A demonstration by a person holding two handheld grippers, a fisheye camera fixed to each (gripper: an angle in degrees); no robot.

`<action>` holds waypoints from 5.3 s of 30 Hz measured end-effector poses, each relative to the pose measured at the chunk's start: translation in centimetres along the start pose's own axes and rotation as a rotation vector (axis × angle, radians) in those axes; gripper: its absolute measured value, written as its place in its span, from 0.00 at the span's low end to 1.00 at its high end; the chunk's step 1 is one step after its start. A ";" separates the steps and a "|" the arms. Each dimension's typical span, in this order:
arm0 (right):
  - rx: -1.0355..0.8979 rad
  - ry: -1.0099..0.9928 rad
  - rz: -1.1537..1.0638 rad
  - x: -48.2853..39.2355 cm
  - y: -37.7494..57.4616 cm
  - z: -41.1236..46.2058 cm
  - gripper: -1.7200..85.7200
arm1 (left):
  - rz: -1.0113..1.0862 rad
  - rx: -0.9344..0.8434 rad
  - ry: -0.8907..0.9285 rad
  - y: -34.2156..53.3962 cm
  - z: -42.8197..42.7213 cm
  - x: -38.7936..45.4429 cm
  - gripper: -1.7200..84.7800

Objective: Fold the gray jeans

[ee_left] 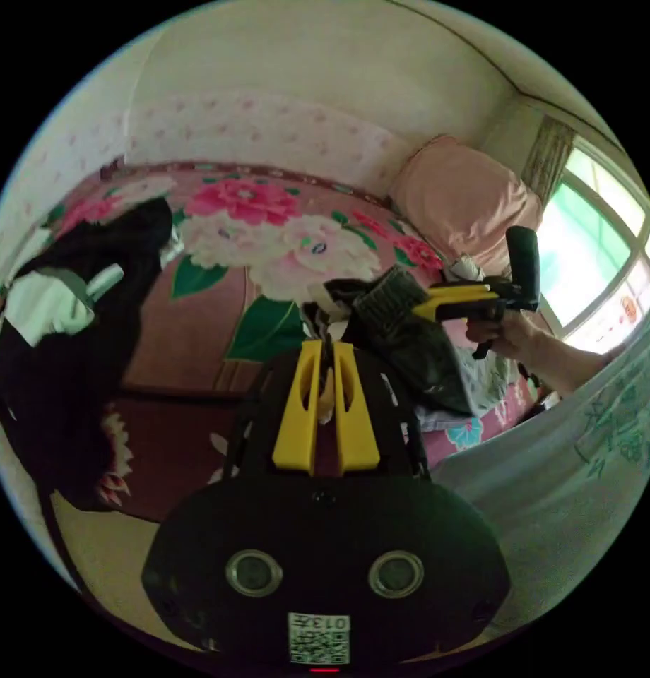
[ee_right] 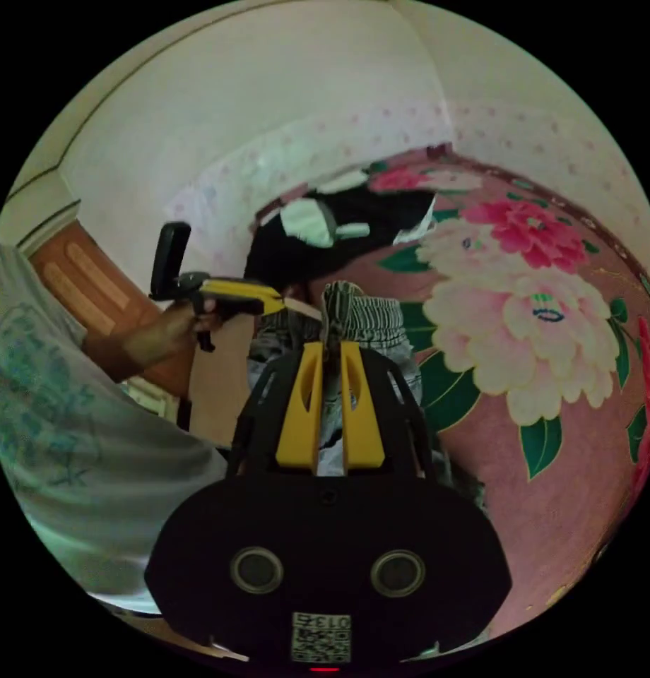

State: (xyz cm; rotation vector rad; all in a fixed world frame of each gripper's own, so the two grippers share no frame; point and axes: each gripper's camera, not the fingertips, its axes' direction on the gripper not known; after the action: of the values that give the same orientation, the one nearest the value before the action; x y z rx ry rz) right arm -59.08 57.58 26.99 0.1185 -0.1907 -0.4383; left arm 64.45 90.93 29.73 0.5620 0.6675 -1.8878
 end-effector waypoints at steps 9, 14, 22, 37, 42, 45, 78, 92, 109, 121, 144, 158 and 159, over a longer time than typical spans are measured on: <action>-0.005 -0.030 -0.228 -8.6 -2.3 7.4 0.07 | -0.235 -0.299 -0.155 11.7 8.8 -11.2 0.04; -0.394 0.067 -0.407 -13.1 -1.3 22.5 0.10 | -0.224 -0.333 -0.120 11.3 8.6 -14.7 0.05; -0.125 0.190 -0.202 -6.8 -2.3 12.2 0.13 | -0.044 -0.206 -0.035 7.8 7.8 -16.7 0.24; -0.385 0.330 0.251 10.1 1.9 12.1 0.06 | 0.198 -0.427 0.048 0.4 17.2 -16.4 0.09; -0.257 0.396 0.147 9.2 -1.6 13.1 0.06 | 0.105 -0.397 -0.033 -0.2 17.0 -21.1 0.10; -0.433 0.382 0.198 11.1 -2.3 18.2 0.07 | 0.000 -0.438 0.066 0.3 19.4 -24.0 0.11; -0.241 0.203 -0.221 4.0 -18.0 20.3 0.12 | 0.150 -0.622 -0.282 3.6 15.9 -17.0 0.13; -0.290 0.030 -0.174 5.9 -24.9 20.8 0.02 | -0.054 -0.316 -0.240 -2.4 4.9 -15.8 0.02; -0.487 0.192 0.120 -1.2 0.9 9.8 0.02 | 0.336 -0.595 0.277 -8.6 17.5 14.3 0.06; -0.296 0.698 0.592 -2.0 22.3 -6.0 0.02 | 0.612 -0.391 -0.208 -16.8 17.9 27.0 0.02; 0.000 0.901 1.388 1.9 69.4 -41.6 0.13 | 0.981 -0.658 -0.171 -27.0 34.5 76.8 0.02; -0.085 1.126 0.707 -3.0 69.9 -44.0 0.04 | 1.043 -0.584 -0.309 -35.1 36.4 90.9 0.02; -0.032 1.096 0.671 -3.7 69.6 -44.1 0.04 | 1.095 -0.560 -0.261 -35.9 37.7 93.7 0.02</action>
State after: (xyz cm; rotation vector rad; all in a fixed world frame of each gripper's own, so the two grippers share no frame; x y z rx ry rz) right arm -24.62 124.97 -5.81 0.2363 0.8398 0.3286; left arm -7.27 15.48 4.18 0.2110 0.5121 -0.6815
